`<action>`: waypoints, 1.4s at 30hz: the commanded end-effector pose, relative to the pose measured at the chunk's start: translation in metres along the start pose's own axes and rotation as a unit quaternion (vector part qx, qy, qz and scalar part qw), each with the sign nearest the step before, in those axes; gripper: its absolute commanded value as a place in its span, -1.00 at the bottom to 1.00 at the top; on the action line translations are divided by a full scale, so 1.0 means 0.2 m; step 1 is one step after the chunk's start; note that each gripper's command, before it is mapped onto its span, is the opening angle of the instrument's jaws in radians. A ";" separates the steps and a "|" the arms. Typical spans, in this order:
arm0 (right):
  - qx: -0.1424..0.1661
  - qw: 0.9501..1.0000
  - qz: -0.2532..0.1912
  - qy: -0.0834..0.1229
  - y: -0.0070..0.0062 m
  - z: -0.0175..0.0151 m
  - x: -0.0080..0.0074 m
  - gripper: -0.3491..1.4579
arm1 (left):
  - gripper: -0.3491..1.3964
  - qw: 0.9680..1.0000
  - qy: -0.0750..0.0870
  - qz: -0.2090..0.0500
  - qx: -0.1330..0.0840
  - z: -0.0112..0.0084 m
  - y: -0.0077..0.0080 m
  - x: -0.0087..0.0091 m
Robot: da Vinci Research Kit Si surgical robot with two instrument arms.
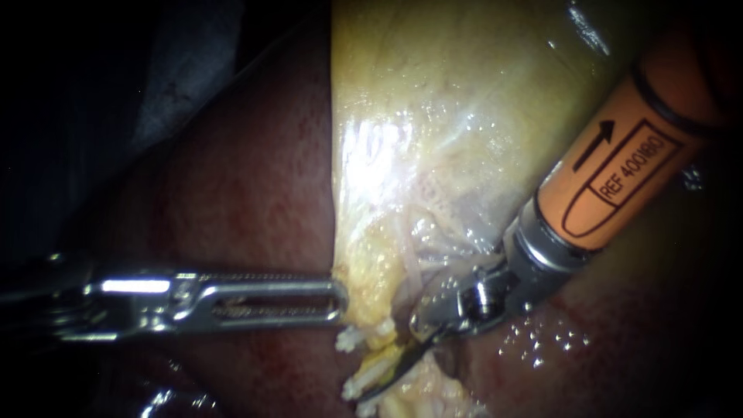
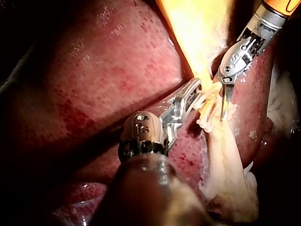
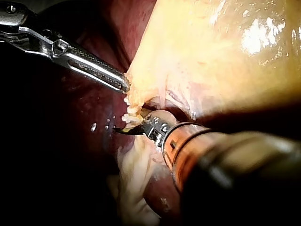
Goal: Go back from the cut left tube
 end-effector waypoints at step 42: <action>-0.128 0.988 -0.038 0.078 -0.011 -0.122 0.003 0.43 | -1.00 1.000 0.000 0.000 0.000 0.001 0.001 0.000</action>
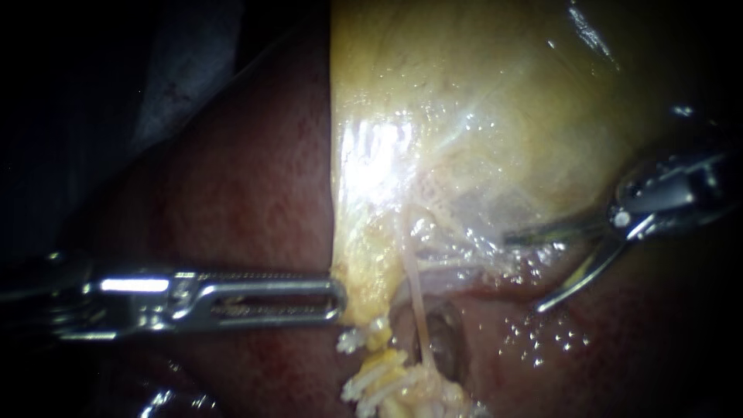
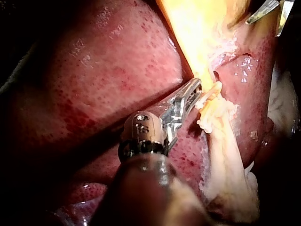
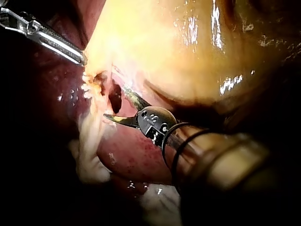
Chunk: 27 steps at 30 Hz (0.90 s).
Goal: Go back from the cut left tube
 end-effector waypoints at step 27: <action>-0.023 1.000 -0.006 0.001 0.002 -0.011 0.002 0.52 | -1.00 1.000 -0.012 -0.008 0.003 0.009 -0.004 -0.009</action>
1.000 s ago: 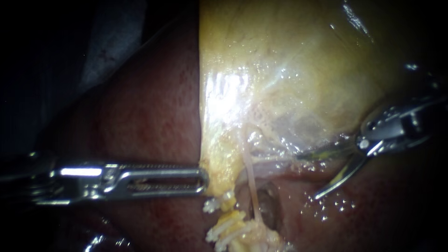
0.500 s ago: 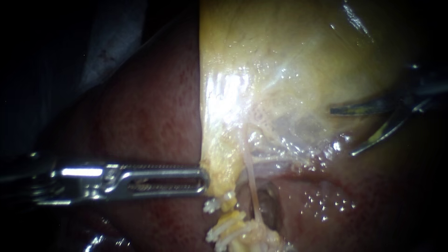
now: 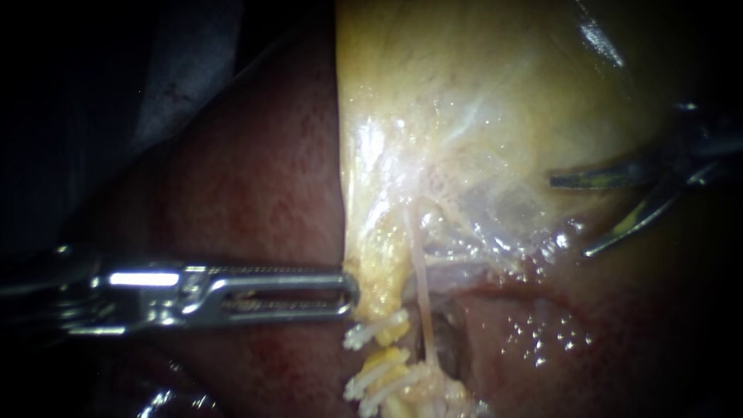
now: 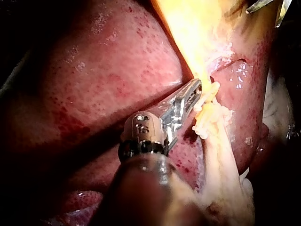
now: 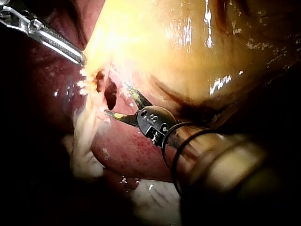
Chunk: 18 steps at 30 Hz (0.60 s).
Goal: Go back from the cut left tube
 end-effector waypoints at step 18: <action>0.000 1.000 0.000 0.000 0.000 0.000 0.000 0.52 | -1.00 0.999 -0.037 0.014 0.012 0.016 0.005 -0.016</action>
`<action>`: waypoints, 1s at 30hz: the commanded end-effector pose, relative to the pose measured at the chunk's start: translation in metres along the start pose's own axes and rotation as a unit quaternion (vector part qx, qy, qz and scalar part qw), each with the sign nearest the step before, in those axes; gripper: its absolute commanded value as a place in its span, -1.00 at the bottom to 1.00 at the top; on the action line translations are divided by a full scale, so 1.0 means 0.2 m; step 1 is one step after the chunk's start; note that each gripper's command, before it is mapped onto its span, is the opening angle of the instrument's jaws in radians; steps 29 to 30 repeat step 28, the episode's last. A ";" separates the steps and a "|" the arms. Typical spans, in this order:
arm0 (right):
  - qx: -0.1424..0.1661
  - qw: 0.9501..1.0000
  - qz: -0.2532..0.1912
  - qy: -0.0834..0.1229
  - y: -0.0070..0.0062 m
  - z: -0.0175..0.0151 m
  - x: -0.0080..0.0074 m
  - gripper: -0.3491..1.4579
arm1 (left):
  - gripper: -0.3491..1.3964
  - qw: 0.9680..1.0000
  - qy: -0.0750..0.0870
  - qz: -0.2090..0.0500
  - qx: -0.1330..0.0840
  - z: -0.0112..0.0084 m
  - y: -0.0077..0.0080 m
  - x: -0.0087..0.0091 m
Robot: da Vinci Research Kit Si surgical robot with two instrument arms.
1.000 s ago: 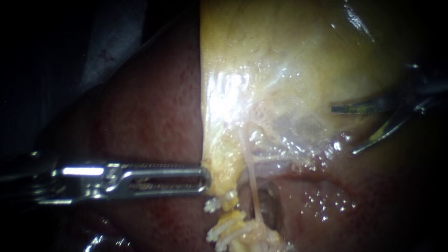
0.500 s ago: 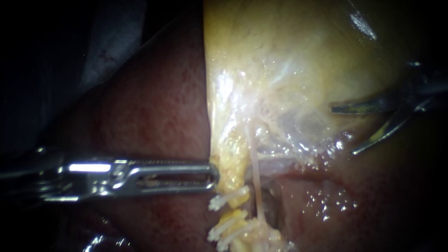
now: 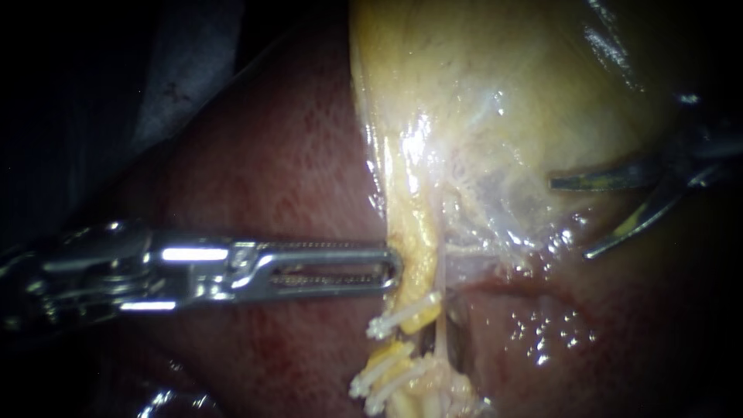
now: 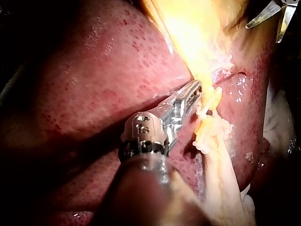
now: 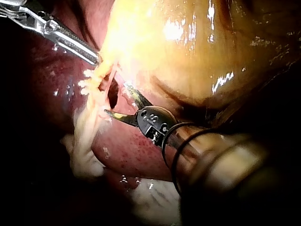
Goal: Go back from the cut left tube
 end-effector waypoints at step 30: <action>0.000 1.000 0.000 0.000 0.000 0.000 0.000 0.52 | -1.00 1.000 -0.014 0.004 0.011 0.000 -0.004 -0.004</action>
